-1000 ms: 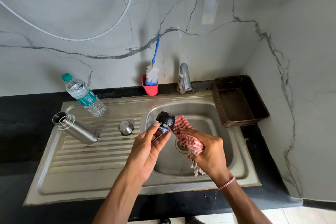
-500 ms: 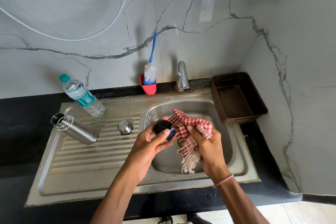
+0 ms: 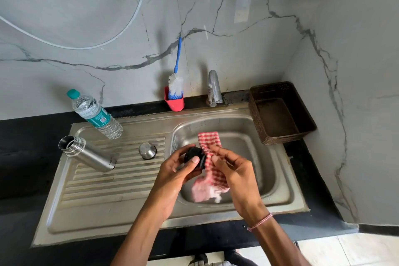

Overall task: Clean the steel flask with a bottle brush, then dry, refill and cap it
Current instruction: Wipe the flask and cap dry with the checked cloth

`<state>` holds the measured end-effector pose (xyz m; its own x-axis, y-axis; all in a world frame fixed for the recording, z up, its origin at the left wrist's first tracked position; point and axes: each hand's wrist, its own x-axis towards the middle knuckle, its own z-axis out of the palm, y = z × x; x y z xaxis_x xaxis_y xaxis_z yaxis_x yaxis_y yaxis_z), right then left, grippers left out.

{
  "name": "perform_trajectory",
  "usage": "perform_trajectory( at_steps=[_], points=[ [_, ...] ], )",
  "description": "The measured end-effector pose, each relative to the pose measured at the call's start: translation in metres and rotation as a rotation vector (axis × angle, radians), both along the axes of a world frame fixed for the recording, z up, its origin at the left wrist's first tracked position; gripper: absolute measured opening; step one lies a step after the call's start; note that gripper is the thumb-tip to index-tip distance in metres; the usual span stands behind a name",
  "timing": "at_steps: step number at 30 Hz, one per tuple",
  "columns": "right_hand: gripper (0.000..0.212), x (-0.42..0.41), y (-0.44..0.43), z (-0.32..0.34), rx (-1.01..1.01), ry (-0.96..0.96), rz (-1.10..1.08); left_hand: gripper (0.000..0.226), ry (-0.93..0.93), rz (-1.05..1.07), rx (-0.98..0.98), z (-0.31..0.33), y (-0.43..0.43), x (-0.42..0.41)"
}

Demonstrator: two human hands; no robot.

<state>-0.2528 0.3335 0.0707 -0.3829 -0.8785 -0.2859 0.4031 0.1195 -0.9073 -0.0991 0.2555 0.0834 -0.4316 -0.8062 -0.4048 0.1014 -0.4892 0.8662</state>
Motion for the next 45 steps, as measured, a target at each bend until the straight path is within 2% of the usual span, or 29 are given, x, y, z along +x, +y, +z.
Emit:
perform_trajectory(
  at_steps=[1, 2, 3, 5, 6, 7, 9, 12, 20, 25, 27, 29, 32, 35, 36, 37, 38, 41, 43, 45],
  points=[
    [0.032, 0.000, 0.000, 0.002, -0.026, 0.029, 0.002, 0.047, -0.005, 0.015, 0.011, -0.001, 0.000, 0.001],
    [0.038, -0.001, 0.001, 0.004, -0.036, 0.139, -0.015, 0.046, -0.014, 0.028, 0.013, -0.002, 0.000, 0.003],
    [0.042, -0.001, 0.001, 0.004, -0.050, 0.350, -0.043, 0.046, -0.027, 0.038, 0.007, -0.003, 0.000, 0.004],
    [0.046, -0.004, 0.001, 0.001, -0.076, 0.901, -0.068, 0.047, -0.059, 0.052, -0.011, -0.005, -0.001, 0.006],
    [0.047, -0.006, 0.001, 0.002, -0.053, 1.122, -0.088, 0.049, -0.076, 0.055, -0.023, -0.005, 0.000, 0.007],
    [0.052, -0.006, -0.001, 0.005, -0.005, 1.251, -0.106, 0.050, -0.093, 0.058, -0.035, -0.005, 0.000, 0.007],
    [0.055, -0.005, -0.005, 0.013, 0.004, 1.357, -0.163, 0.051, -0.102, 0.065, -0.049, -0.004, 0.001, 0.005],
    [0.040, 0.009, -0.010, 0.019, -0.142, 1.530, -0.128, 0.050, -0.060, 0.103, -0.040, -0.003, 0.002, -0.002],
    [0.042, 0.014, 0.010, -0.001, -0.320, 1.589, 0.075, 0.032, -0.092, 0.262, -0.074, -0.002, 0.002, -0.007],
    [0.037, 0.005, -0.004, 0.007, -0.302, 1.481, -0.022, 0.047, -0.194, 0.241, -0.174, -0.003, -0.002, -0.007],
    [0.042, 0.005, -0.017, 0.015, -0.282, 1.474, 0.041, 0.054, -0.237, 0.167, -0.289, -0.001, -0.004, -0.008],
    [0.038, -0.004, -0.029, 0.025, -0.256, 1.421, 0.148, 0.061, -0.269, 0.092, -0.431, -0.001, -0.010, -0.005],
    [0.018, -0.032, -0.053, 0.043, -0.018, 1.184, 0.363, 0.070, -0.260, -0.062, -0.586, -0.001, -0.017, 0.005],
    [0.013, -0.054, -0.074, 0.051, 0.245, 0.653, 0.576, 0.068, -0.206, -0.110, -0.552, -0.001, -0.018, 0.008],
    [0.013, -0.055, -0.078, 0.050, 0.260, 0.599, 0.585, 0.066, -0.200, -0.084, -0.532, 0.000, -0.017, 0.006],
    [0.014, -0.052, -0.078, 0.051, 0.247, 0.658, 0.566, 0.065, -0.202, -0.043, -0.507, 0.002, -0.015, 0.004],
    [0.016, -0.047, -0.077, 0.050, 0.197, 0.817, 0.512, 0.062, -0.208, 0.008, -0.476, 0.003, -0.015, 0.002],
    [0.024, -0.017, -0.054, 0.046, -0.142, 1.292, 0.223, 0.051, -0.256, 0.118, -0.411, 0.005, -0.016, -0.002],
    [0.036, 0.002, -0.034, 0.034, -0.314, 1.454, 0.161, 0.040, -0.291, 0.162, -0.376, 0.004, -0.019, -0.004],
    [0.039, 0.014, -0.017, 0.017, -0.397, 1.565, 0.178, 0.029, -0.227, 0.230, -0.253, 0.003, -0.020, -0.005]
  ],
)
